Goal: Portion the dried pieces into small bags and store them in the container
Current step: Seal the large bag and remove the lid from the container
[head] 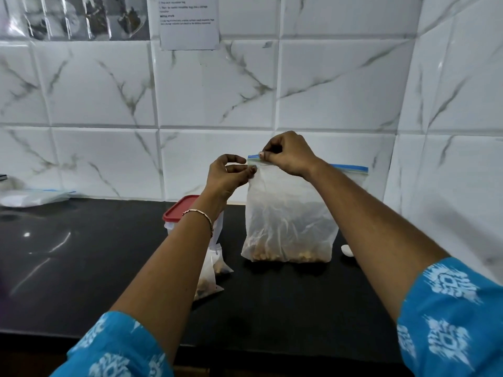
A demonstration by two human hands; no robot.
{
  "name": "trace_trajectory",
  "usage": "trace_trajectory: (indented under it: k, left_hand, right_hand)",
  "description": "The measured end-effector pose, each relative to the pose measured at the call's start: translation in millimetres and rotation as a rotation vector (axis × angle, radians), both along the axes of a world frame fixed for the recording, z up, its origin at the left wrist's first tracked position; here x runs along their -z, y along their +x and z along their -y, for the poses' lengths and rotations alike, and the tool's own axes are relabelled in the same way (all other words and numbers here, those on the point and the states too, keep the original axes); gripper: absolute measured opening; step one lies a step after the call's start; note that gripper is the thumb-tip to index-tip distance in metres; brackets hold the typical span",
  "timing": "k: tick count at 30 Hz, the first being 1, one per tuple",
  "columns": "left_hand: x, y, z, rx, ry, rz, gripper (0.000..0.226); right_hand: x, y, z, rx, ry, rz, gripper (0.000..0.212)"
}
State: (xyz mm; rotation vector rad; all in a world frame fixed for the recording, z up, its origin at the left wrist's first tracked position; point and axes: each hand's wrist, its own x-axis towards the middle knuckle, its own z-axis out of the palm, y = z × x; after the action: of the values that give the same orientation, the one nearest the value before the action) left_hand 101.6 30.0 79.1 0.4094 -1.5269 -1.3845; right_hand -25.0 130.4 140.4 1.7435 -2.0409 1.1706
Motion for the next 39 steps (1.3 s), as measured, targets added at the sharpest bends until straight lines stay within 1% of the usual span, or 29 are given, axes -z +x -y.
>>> trace_trajectory:
  k: [2,4,6,8,9,11,14,17,19,21,23,25,28,31,34,37,39]
  left_hand:
    - [1.5,0.4,-0.9,-0.03,-0.063,0.059,0.018]
    - [1.7,-0.2,-3.4,-0.022,-0.109,0.081,0.011]
    - [-0.4,-0.9,-6.0,-0.018,-0.143,0.103,0.011]
    - [-3.3,-1.0,-7.9,-0.004,-0.151,0.125,0.011]
    - [-4.3,-0.3,-9.2,0.013,-0.133,0.121,0.009]
    - [-5.5,1.4,-12.1,0.068,-0.074,0.072,0.003]
    - [-7.5,1.9,-13.7,0.089,-0.049,0.029,0.006]
    - [-11.0,2.2,-12.6,0.081,-0.045,0.006,0.007]
    - [-12.9,2.6,-12.9,0.052,-0.068,0.035,0.007]
    - [-13.6,2.7,-13.3,0.005,-0.105,0.07,0.007]
    - [-14.0,3.3,-12.8,-0.03,-0.129,0.072,0.009]
    - [-14.5,3.8,-12.1,-0.046,-0.138,0.059,0.009]
    - [-15.1,4.4,-12.4,-0.043,-0.144,0.054,0.005]
    - [-16.1,6.2,-14.7,-0.016,-0.147,0.08,0.001]
    - [-17.6,6.4,-15.4,-0.017,-0.15,0.069,0.007]
    - [-18.6,5.2,-16.1,-0.025,-0.145,0.06,0.007]
    - [-18.1,5.0,-17.3,-0.019,-0.13,0.042,0.006]
  right_hand:
    - [-1.3,0.2,0.9,-0.007,-0.057,0.041,0.012]
    - [-2.0,0.4,2.5,0.012,-0.089,0.026,0.011]
    - [-1.2,1.2,3.5,0.04,-0.105,-0.003,0.011]
    - [0.8,0.7,2.5,0.038,-0.091,0.016,0.011]
    - [1.4,-0.1,1.5,0.017,-0.063,0.048,0.013]
    - [1.2,-1.3,-3.9,-0.043,0.028,0.138,0.027]
    - [-2.7,-0.7,-16.4,-0.061,0.152,0.207,0.049]
    - [-7.7,-0.4,-25.8,-0.024,0.248,0.207,0.057]
    - [-9.8,-2.4,-27.0,0.009,0.228,0.194,0.059]
    - [-11.8,-4.3,-26.9,0.018,0.155,0.183,0.055]
    - [-13.1,-4.4,-26.1,-0.02,0.099,0.156,0.04]
    - [-13.9,-4.1,-25.2,-0.053,0.084,0.136,0.023]
    - [-13.4,-5.6,-26.1,-0.107,0.113,0.129,0.013]
    - [-14.4,-5.8,-29.5,-0.154,0.151,0.136,0.013]
    - [-16.4,-4.7,-30.1,-0.165,0.156,0.16,0.017]
    - [-18.1,-8.1,-30.2,-0.146,0.174,0.186,0.012]
    - [-18.9,-11.7,-31.1,-0.151,0.227,0.214,0.018]
